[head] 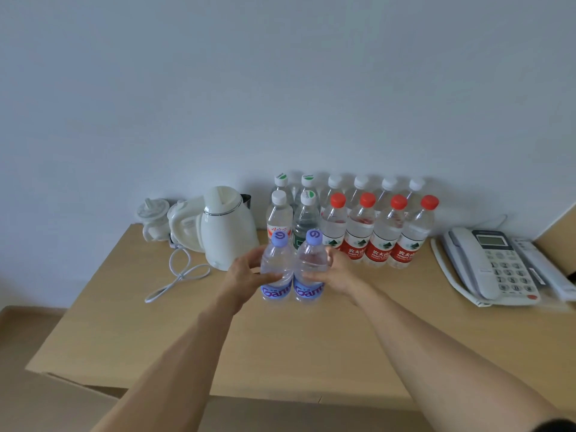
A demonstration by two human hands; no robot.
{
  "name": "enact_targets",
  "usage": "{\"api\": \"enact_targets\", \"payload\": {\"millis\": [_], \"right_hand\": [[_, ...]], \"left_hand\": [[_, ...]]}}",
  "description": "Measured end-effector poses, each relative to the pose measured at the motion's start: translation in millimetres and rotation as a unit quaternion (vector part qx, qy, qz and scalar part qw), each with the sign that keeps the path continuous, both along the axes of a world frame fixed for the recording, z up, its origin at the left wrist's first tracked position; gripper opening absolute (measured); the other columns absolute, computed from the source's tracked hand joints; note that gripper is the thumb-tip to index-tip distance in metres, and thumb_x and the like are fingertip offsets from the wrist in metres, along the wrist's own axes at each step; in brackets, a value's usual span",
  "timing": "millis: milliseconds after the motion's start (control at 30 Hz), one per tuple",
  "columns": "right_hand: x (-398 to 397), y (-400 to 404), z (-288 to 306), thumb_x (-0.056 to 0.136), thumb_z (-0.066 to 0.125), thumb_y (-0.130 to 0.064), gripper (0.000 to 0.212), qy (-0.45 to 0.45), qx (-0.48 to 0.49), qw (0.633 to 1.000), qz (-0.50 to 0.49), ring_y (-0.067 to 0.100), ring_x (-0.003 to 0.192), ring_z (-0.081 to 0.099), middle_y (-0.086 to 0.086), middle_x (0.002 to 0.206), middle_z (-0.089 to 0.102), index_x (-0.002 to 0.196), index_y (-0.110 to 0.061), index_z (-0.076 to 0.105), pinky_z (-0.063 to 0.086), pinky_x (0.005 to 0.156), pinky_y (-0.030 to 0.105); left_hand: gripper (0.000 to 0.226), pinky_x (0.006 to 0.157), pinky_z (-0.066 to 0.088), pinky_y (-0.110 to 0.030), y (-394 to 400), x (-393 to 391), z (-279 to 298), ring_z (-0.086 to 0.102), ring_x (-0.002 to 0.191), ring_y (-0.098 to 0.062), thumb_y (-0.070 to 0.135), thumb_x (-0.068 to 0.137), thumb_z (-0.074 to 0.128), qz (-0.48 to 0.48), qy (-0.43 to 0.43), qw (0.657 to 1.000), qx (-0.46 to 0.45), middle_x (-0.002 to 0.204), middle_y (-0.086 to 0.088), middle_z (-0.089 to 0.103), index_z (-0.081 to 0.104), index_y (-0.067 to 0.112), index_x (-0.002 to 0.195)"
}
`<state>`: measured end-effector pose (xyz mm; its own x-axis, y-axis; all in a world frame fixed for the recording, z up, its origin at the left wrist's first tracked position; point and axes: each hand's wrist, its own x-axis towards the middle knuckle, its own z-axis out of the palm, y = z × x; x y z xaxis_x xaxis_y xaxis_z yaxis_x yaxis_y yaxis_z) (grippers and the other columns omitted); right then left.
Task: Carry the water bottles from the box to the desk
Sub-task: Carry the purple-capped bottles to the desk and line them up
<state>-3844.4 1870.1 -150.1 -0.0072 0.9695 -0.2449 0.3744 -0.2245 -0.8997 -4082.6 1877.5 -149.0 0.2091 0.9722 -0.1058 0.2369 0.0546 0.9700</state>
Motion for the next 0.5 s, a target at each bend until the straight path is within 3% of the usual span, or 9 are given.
{"api": "enact_targets", "payload": {"millis": [67, 133, 333, 433, 500], "right_hand": [[-2, 2, -3, 0.067, 0.092, -0.027, 0.053, -0.020, 0.004, 1.000, -0.001, 0.005, 0.101, 0.065, -0.014, 0.107, 0.070, 0.105, -0.038, 0.057, 0.052, 0.089, 0.029], [-4, 2, -6, 0.067, 0.093, -0.024, 0.052, -0.029, 0.006, 1.000, -0.002, 0.007, 0.102, 0.066, -0.013, 0.106, 0.071, 0.104, -0.036, 0.058, 0.052, 0.090, 0.029], [-6, -1, -6, 0.067, 0.093, -0.022, 0.056, -0.021, -0.008, 1.000, -0.008, -0.012, 0.089, 0.062, -0.021, 0.096, 0.069, 0.106, -0.040, 0.056, 0.046, 0.070, 0.011], [-7, -1, -5, 0.068, 0.092, -0.017, 0.064, -0.019, -0.008, 1.000, -0.008, -0.005, 0.101, 0.062, -0.019, 0.106, 0.069, 0.118, -0.036, 0.056, 0.050, 0.080, 0.018], [-8, -2, -5, 0.068, 0.092, -0.018, 0.068, -0.023, 0.002, 1.000, -0.005, 0.000, 0.107, 0.062, -0.018, 0.111, 0.068, 0.121, -0.038, 0.054, 0.051, 0.089, 0.024]], "left_hand": [[0.055, 0.087, 0.054, -0.024, 2, -1, -4, 0.068, 0.106, -0.004, 0.007, 0.075, 0.086, 0.000, 0.000, 1.000, 0.001, 0.109, 0.008, 0.076, 0.067, 0.026, 0.123], [0.055, 0.088, 0.054, -0.025, 3, -2, -7, 0.068, 0.107, -0.007, 0.002, 0.076, 0.084, 0.001, 0.000, 1.000, 0.002, 0.110, 0.006, 0.076, 0.066, 0.020, 0.124], [0.056, 0.088, 0.053, -0.021, 5, -6, -16, 0.068, 0.110, -0.006, -0.001, 0.079, 0.081, -0.012, -0.006, 1.000, -0.005, 0.115, 0.008, 0.074, 0.062, 0.019, 0.128], [0.058, 0.093, 0.052, -0.026, 7, -8, -13, 0.066, 0.111, -0.003, 0.004, 0.079, 0.082, -0.028, 0.030, 0.999, -0.002, 0.115, 0.011, 0.073, 0.061, 0.024, 0.129], [0.060, 0.088, 0.050, -0.023, 7, -10, -10, 0.063, 0.112, -0.001, 0.014, 0.077, 0.085, -0.036, 0.086, 0.995, 0.019, 0.117, 0.014, 0.072, 0.060, 0.029, 0.130]]}}
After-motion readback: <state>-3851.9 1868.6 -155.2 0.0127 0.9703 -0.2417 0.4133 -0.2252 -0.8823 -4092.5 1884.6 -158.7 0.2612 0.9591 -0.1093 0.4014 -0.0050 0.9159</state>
